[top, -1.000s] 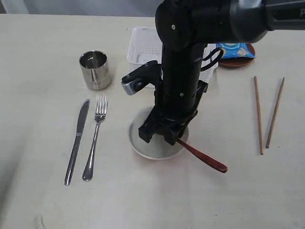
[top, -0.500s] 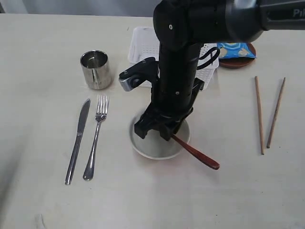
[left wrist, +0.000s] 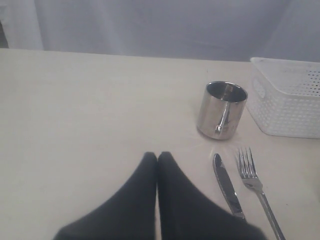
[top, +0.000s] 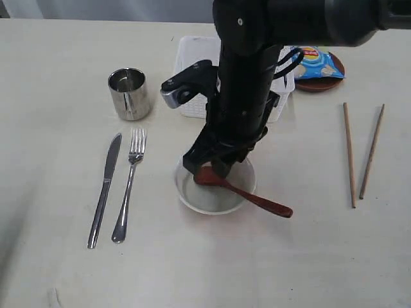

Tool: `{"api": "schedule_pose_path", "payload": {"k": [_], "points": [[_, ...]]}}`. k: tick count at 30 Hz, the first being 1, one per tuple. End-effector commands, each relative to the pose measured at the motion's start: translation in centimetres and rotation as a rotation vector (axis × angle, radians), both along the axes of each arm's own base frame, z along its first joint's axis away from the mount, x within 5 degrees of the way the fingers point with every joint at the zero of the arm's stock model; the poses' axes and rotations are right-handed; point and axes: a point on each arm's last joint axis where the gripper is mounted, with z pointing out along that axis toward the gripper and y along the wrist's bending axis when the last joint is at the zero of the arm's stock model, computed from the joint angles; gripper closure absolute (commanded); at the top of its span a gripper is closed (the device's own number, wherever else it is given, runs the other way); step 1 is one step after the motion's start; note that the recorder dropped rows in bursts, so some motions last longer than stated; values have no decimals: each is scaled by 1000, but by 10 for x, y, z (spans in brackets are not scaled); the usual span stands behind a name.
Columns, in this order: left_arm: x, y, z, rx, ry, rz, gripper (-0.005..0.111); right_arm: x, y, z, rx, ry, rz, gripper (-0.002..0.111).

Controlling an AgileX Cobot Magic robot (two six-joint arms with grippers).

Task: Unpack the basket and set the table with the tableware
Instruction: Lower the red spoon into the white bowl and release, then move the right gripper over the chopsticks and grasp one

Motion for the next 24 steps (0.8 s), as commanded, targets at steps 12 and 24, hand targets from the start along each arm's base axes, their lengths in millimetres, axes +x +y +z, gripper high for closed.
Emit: {"api": "schedule_pose_path", "payload": {"k": [12, 24], "points": [[0, 0, -1, 3, -3, -5, 107, 74, -209, 17, 29, -86, -902, 65], [0, 0, -1, 3, -3, -5, 107, 93, -224, -64, 15, 89, -945, 70]]}}
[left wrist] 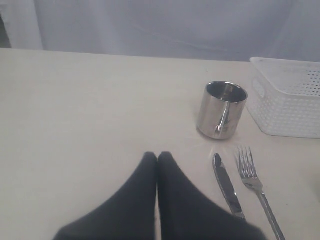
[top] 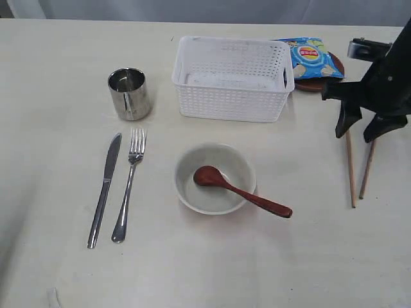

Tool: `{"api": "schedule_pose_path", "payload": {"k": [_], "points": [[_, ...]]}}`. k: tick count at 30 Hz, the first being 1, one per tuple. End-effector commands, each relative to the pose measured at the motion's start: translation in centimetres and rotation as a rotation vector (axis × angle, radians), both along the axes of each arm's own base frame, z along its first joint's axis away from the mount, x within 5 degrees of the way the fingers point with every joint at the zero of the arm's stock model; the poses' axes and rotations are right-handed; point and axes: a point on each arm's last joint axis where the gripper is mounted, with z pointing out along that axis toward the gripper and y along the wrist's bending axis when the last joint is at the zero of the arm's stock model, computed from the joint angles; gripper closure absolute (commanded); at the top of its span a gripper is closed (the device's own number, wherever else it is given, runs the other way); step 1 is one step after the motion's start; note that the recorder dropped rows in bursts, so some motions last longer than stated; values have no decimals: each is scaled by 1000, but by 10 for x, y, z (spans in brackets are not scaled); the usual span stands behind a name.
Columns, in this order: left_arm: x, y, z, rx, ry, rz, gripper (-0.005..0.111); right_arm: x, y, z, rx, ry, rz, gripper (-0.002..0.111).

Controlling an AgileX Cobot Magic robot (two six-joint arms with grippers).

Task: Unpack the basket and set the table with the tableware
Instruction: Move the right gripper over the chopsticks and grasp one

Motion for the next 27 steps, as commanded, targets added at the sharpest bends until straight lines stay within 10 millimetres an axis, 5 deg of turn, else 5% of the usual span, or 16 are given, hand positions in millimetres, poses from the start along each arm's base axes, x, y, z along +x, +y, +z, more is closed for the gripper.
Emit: {"api": "schedule_pose_path", "payload": {"k": [1, 17, 19, 23, 27], "points": [[0, 0, -1, 3, -3, -5, 107, 6, -5, -24, -19, 27, -5, 72], [0, 0, -1, 3, -3, -5, 107, 13, -9, -79, -69, 85, -2, 73], [0, 0, -1, 3, -3, -5, 107, 12, -9, -83, -68, 96, -4, 79], [0, 0, -1, 3, -3, -5, 107, 12, -8, -83, -61, 98, 15, 108], [0, 0, -1, 3, -3, -5, 107, 13, -7, -68, -52, 74, 9, 109]]}}
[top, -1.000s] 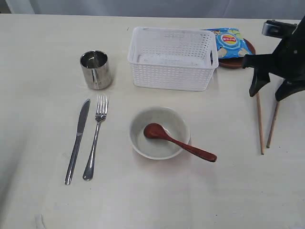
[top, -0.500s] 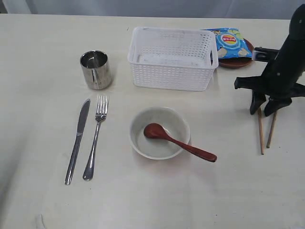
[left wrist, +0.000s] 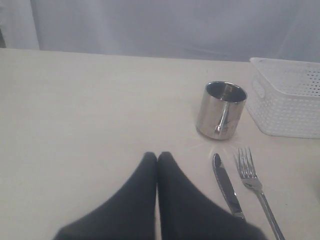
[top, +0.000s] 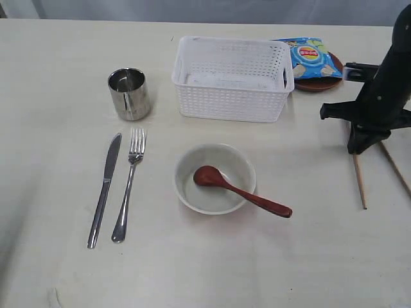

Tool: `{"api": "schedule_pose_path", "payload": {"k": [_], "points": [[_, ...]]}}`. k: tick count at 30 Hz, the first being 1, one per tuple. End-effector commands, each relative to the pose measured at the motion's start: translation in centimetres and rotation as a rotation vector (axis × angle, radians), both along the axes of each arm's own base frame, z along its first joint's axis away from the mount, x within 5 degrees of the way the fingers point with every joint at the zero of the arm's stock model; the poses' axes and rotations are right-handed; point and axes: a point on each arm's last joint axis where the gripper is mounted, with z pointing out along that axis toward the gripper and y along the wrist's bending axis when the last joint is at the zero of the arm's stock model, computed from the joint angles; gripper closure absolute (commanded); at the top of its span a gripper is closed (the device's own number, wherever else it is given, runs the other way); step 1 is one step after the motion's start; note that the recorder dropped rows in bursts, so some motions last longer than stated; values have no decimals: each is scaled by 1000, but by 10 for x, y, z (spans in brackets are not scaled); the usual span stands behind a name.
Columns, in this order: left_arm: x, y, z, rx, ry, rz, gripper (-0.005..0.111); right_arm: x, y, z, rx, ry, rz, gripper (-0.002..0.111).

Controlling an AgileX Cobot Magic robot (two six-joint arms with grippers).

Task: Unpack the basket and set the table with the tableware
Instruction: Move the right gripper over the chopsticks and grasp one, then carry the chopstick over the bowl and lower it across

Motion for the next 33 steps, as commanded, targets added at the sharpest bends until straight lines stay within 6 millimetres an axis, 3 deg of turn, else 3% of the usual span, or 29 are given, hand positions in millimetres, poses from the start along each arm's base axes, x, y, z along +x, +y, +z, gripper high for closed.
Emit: {"api": "schedule_pose_path", "payload": {"k": [1, 8, 13, 16, 24, 33], "points": [[0, 0, -1, 3, -3, -5, 107, 1, 3, -4, 26, -20, -11, 109], [0, 0, -1, 3, -3, -5, 107, -5, 28, 81, 107, -234, 65, 109], [0, 0, -1, 3, -3, -5, 107, -31, 69, 140, 224, -372, 205, 109], [0, 0, -1, 3, -3, -5, 107, -51, 102, 158, 297, -380, 294, 109], [0, 0, -1, 3, -3, -5, 107, -94, 178, 157, 353, -315, 537, 109], [0, 0, -1, 3, -3, -5, 107, -100, 213, 112, 329, -159, 561, 109]]}}
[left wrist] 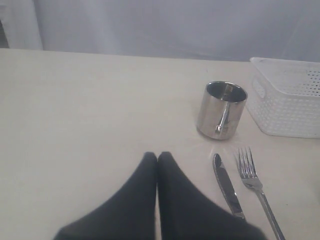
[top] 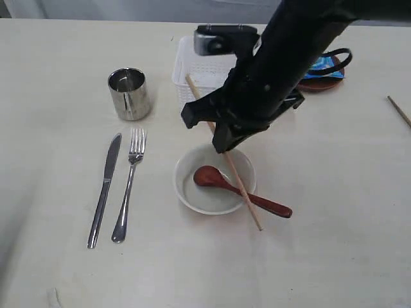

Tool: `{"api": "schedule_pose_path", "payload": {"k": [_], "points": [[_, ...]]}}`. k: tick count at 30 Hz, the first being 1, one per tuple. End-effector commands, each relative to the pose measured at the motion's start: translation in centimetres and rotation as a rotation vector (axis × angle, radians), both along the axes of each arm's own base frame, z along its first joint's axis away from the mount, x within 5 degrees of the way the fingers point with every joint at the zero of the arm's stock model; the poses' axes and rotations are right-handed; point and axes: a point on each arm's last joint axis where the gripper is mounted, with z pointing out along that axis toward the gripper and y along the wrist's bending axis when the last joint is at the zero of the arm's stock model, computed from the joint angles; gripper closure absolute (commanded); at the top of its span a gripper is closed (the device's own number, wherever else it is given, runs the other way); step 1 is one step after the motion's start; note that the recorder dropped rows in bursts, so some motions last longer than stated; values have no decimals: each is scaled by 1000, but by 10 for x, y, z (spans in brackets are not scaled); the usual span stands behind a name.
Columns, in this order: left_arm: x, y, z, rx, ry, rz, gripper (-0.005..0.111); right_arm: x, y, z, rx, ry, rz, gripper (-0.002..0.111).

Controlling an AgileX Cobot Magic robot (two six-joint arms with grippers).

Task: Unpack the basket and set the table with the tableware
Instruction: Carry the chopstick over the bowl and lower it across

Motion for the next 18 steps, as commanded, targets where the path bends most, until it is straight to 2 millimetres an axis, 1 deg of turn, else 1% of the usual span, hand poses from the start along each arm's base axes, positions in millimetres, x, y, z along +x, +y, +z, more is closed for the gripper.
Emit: {"api": "schedule_pose_path", "payload": {"k": [1, 4, 9, 13, 18], "points": [[0, 0, -1, 3, -3, -5, 107, -1, 12, -21, -25, 59, 7, 109], [0, 0, -1, 3, -3, -5, 107, -1, 20, -32, -32, 67, 14, 109], [0, 0, -1, 3, -3, -5, 107, 2, 23, -47, -51, 87, 2, 109], [0, 0, -1, 3, -3, -5, 107, 3, 23, -52, -60, 98, 2, 109], [0, 0, -1, 3, -3, -5, 107, 3, 23, -51, -59, 93, 1, 108]]}}
